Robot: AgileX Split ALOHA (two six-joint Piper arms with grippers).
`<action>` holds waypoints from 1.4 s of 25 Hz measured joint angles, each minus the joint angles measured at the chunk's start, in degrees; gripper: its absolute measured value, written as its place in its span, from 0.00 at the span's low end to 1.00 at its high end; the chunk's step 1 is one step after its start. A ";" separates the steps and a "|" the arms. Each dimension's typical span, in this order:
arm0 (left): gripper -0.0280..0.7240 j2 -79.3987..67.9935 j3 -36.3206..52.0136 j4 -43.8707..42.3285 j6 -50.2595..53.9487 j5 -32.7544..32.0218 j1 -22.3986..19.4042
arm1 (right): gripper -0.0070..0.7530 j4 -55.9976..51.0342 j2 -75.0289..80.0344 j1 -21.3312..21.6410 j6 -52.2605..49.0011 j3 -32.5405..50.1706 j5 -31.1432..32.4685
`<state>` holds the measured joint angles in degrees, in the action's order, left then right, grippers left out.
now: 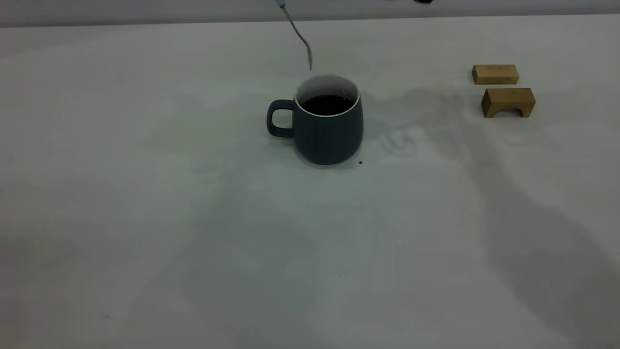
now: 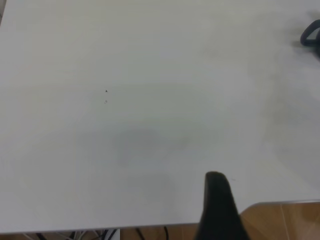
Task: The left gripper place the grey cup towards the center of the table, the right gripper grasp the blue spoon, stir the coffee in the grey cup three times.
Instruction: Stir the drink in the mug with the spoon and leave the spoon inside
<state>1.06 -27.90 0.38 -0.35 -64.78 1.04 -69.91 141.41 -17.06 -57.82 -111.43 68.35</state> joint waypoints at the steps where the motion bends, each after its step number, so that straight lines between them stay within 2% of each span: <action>1: 0.79 0.00 0.00 0.00 0.00 0.00 0.00 | 0.20 -0.42 0.60 0.12 0.00 0.00 0.00; 10: 0.79 0.00 0.00 0.00 0.00 0.00 0.00 | 0.20 -2.71 5.26 2.81 -0.12 0.00 -0.25; 17: 0.79 0.00 0.00 0.00 0.00 0.00 0.00 | 0.20 -6.22 9.58 3.27 -0.08 -0.11 -0.69; 27: 0.79 0.00 0.00 0.00 0.00 0.00 0.00 | 0.20 -4.95 11.71 4.40 13.04 -0.11 -1.28; 31: 0.79 0.00 0.00 0.00 0.00 0.00 0.00 | 0.20 -1.62 11.71 5.73 12.06 -0.11 -1.24; 35: 0.79 0.00 0.00 0.00 0.00 0.00 0.00 | 0.20 -0.31 11.59 6.08 5.29 -0.22 -0.90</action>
<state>1.06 -27.90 0.38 -0.35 -64.78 1.04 -70.21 153.00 -10.98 -52.54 -111.65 67.46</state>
